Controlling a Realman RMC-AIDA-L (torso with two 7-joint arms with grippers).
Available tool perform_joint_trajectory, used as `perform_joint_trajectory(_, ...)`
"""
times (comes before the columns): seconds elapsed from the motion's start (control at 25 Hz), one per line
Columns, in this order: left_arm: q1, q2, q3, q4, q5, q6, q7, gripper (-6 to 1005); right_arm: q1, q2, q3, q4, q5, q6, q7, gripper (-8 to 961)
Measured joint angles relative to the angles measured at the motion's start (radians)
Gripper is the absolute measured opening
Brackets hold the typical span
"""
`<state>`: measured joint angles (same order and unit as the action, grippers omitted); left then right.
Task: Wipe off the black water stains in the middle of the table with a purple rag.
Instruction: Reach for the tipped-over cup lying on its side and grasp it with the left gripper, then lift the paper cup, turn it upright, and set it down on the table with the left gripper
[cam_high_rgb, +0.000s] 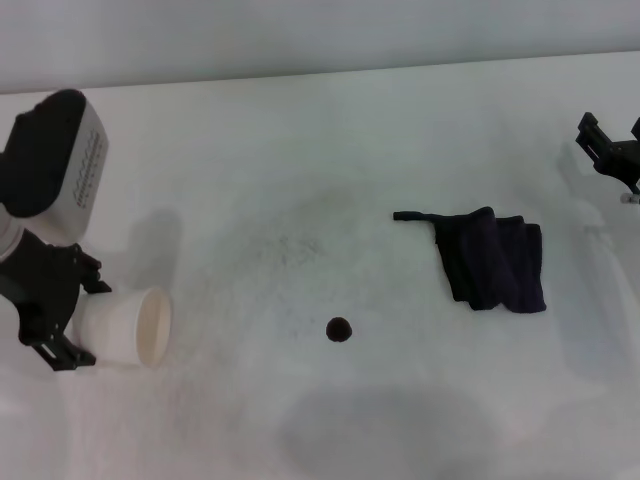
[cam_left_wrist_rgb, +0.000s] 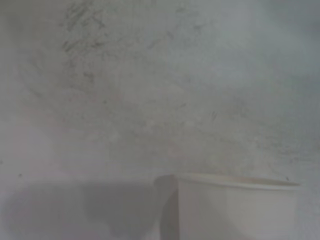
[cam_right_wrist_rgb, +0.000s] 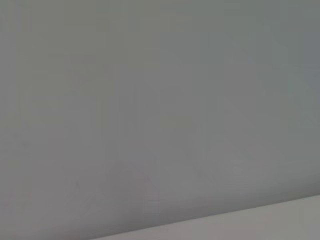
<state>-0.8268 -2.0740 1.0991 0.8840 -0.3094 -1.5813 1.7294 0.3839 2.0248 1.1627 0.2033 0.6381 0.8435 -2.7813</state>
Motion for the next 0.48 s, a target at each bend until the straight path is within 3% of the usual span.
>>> perform_joint_trajectory(0.48,0.011,0.000,-0.006,-0.018,-0.026,0.023,0.027,839,0.004,0.003,-0.007,0.001,0.000,-0.001,0.000,795)
